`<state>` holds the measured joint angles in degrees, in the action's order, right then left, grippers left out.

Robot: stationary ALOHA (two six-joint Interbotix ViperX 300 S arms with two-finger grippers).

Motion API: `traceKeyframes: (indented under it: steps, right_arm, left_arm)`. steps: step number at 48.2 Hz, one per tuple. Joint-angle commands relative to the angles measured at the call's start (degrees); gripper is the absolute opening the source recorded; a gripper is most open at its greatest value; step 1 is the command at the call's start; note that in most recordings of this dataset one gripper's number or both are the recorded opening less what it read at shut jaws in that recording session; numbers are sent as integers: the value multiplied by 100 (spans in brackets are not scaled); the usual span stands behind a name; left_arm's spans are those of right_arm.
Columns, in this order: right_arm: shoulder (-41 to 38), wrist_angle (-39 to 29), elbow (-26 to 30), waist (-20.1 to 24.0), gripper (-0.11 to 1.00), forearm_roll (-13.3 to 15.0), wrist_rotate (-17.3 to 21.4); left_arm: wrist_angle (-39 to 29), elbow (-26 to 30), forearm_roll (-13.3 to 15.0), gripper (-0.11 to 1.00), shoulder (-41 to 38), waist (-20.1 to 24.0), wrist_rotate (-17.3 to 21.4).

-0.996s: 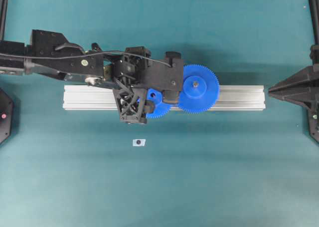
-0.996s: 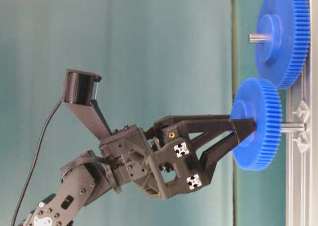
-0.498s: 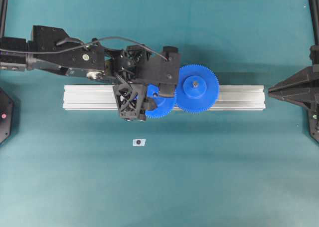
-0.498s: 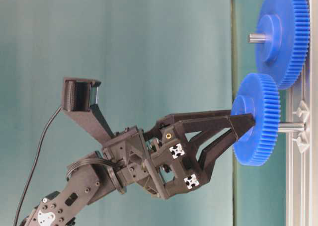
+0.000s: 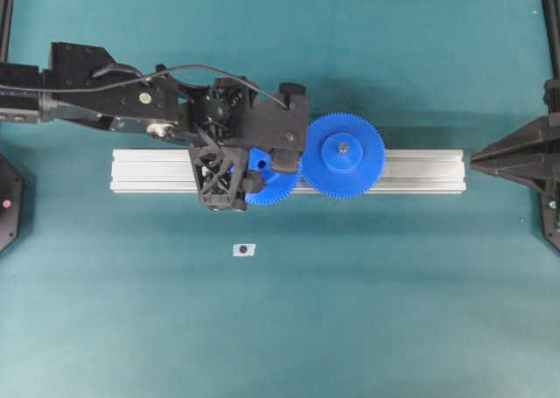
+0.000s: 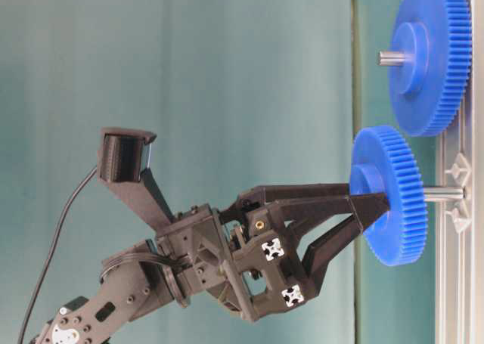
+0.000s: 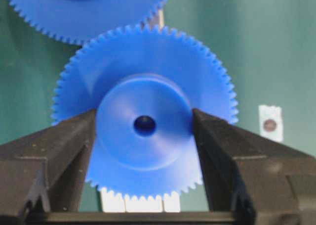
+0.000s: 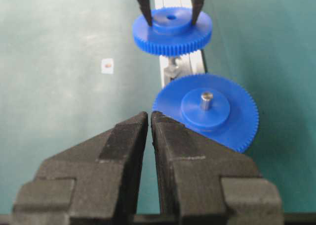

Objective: Find the location of the shaft and insert the small gear.
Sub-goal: 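Align the gear's bore over the left shaft beside the large gear, then lower the small gear onto the shaft, meshing with the large gear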

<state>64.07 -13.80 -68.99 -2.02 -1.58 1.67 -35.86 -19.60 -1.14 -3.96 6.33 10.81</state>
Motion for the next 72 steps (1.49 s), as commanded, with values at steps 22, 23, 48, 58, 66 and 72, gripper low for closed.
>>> traceKeyframes:
  steps: [22, 23, 48, 58, 66, 72]
  right_arm:
    - [-35, 53, 53, -9, 19, 0, 44]
    - [-35, 53, 53, -9, 19, 0, 35]
    - [-35, 123, 44, -9, 19, 0, 35]
    - [-35, 132, 35, -18, 19, 0, 35]
    - [-35, 123, 44, -18, 19, 0, 35]
    - [-35, 123, 35, -9, 19, 0, 35]
  left_arm:
    - [185, 369, -18, 65, -79, 44, 9]
    - [193, 378, -35, 65, -88, 44, 9]
    - [237, 545, -18, 65, -141, 62, 26]
    - [220, 545, -35, 65, -176, 62, 9]
    - [202, 554, -18, 65, -167, 53, 9]
    - [193, 545, -35, 65, -167, 53, 0]
